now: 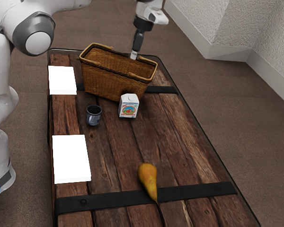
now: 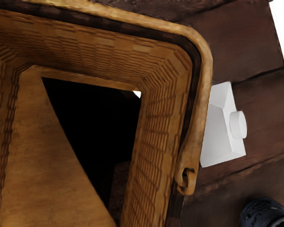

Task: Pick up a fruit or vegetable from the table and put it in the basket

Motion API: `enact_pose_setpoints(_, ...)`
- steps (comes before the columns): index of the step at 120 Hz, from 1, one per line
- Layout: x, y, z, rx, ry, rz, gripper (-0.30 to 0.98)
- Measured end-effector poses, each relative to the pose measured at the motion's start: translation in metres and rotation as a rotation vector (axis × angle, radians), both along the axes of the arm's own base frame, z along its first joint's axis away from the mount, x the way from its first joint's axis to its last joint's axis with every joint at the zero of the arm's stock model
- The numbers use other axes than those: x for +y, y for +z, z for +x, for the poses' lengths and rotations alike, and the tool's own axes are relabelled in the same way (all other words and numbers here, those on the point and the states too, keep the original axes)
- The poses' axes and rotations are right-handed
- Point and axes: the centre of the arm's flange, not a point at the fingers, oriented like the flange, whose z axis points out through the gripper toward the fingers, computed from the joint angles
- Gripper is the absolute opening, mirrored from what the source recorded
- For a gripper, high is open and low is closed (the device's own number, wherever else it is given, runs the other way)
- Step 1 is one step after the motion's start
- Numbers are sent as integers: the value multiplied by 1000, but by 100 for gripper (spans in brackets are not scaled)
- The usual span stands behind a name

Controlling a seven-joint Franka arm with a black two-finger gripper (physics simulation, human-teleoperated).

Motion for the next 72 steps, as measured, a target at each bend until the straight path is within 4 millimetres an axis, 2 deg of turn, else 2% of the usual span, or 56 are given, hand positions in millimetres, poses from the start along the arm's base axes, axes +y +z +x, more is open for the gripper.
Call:
enact_pose_setpoints(26,6,10,10,-106,-190,27,68)
enact_pose_setpoints(34,3,45,9,-181,-239,60,68)
enact_pose_setpoints(44,-9,98,-7,-286,-321,70,68)
enact_pose_setpoints(52,-24,117,-19,-306,-393,48,69)
enact_pose_setpoints(61,-43,118,-23,-271,-475,61,68)
enact_pose_setpoints(68,-60,101,-21,-231,-545,50,68)
enact_pose_setpoints(72,-80,90,-21,-211,-614,36,69)
